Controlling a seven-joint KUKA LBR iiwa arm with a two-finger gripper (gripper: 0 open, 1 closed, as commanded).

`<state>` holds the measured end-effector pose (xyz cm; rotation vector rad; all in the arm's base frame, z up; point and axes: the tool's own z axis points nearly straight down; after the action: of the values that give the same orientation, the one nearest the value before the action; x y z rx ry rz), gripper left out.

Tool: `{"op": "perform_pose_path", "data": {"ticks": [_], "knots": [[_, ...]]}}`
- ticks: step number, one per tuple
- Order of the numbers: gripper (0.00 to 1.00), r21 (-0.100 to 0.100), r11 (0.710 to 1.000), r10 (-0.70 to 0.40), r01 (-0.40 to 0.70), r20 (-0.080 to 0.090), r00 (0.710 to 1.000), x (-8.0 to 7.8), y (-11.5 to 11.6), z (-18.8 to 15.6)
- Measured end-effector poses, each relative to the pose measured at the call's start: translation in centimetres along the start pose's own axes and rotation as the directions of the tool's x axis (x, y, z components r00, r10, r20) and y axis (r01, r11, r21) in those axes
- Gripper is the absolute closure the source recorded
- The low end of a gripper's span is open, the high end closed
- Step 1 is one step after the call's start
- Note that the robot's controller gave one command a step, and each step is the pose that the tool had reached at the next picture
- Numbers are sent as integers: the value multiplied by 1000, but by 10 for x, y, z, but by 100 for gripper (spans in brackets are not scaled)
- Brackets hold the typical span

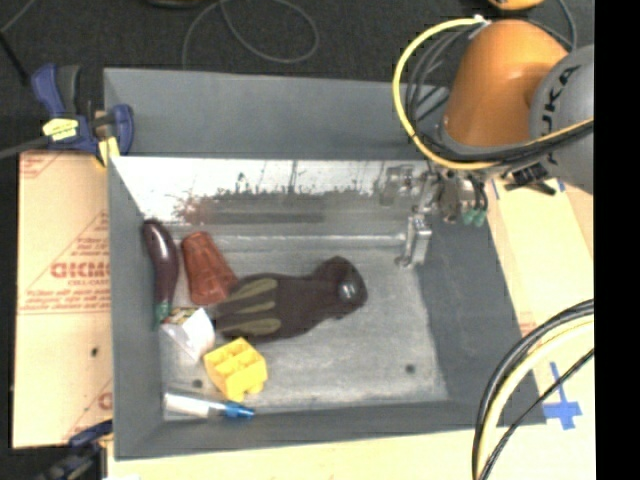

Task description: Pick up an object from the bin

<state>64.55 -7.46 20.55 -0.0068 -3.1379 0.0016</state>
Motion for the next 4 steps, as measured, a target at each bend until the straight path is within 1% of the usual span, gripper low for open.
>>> {"op": "perform_pose_path", "data": {"ticks": [1,2,3,4], "knots": [[0,1,1000,-1,1,8,1000,-1,0,-5],[0,3,998,-62,62,12,998,12,37,44],[0,2,979,-204,204,6,979,25,69,79],[100,7,958,-288,288,15,957,29,65,130]]}}
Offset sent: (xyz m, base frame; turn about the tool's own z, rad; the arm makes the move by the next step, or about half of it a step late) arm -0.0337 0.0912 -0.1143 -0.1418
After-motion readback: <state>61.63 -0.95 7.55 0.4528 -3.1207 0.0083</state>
